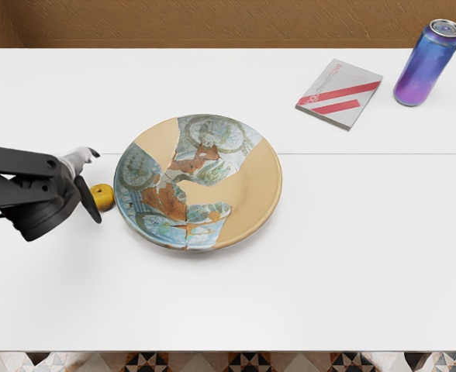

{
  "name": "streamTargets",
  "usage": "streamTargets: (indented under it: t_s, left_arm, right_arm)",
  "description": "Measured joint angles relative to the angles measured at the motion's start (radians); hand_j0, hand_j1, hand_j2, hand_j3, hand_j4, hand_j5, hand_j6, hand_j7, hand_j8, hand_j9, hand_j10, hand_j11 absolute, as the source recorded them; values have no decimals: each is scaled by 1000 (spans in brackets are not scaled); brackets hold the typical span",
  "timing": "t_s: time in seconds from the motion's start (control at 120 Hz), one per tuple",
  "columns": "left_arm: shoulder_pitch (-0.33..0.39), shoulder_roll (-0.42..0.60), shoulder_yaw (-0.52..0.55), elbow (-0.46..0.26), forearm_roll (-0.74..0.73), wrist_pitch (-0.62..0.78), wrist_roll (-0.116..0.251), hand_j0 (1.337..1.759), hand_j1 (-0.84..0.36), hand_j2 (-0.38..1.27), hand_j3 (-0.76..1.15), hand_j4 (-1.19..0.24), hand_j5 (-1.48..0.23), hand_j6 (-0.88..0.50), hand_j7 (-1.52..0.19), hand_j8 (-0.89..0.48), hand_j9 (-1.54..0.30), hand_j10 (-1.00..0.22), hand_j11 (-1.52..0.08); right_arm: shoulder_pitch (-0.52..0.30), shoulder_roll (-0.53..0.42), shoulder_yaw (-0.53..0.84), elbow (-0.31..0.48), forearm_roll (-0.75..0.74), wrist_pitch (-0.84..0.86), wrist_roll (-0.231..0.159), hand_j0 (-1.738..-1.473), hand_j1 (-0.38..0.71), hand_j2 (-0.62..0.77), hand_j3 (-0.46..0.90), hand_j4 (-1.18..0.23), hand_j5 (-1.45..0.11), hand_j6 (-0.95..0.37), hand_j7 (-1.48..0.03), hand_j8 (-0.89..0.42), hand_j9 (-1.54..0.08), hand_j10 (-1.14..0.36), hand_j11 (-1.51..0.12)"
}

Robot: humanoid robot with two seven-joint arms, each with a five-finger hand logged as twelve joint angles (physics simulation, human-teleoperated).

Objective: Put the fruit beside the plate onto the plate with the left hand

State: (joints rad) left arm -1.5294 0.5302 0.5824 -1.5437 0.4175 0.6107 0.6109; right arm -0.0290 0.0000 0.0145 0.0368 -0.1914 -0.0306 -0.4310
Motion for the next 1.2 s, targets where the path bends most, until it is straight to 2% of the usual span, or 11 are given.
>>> streamTargets:
  t_s: [0.658, 0.9, 1.2]
  left_arm:
    - [-11, -21, 56, -1, 19, 0, 0, 1658, 105, 42, 0, -205, -266, -206, -266, -206, -266, -205, -266]
    - [-56, -56, 123, -4, 44, 0, 0, 1658, 108, 41, 0, -202, -262, -203, -262, -203, -262, -202, -262]
    - [-78, -79, 175, -6, 50, 0, 0, 1658, 108, 41, 0, -202, -262, -203, -262, -203, -262, -202, -262]
  right_arm:
    - [0, 0, 0, 0, 0, 0, 0, -1658, -349, 1, 0, -1, 0, -2, 0, -1, 0, -1, 0]
    - [0, 0, 0, 0, 0, 0, 0, -1658, -349, 1, 0, -1, 0, -2, 0, -1, 0, -1, 0]
    - [0, 0, 0, 0, 0, 0, 0, -1658, -349, 1, 0, -1, 0, -2, 0, -1, 0, -1, 0]
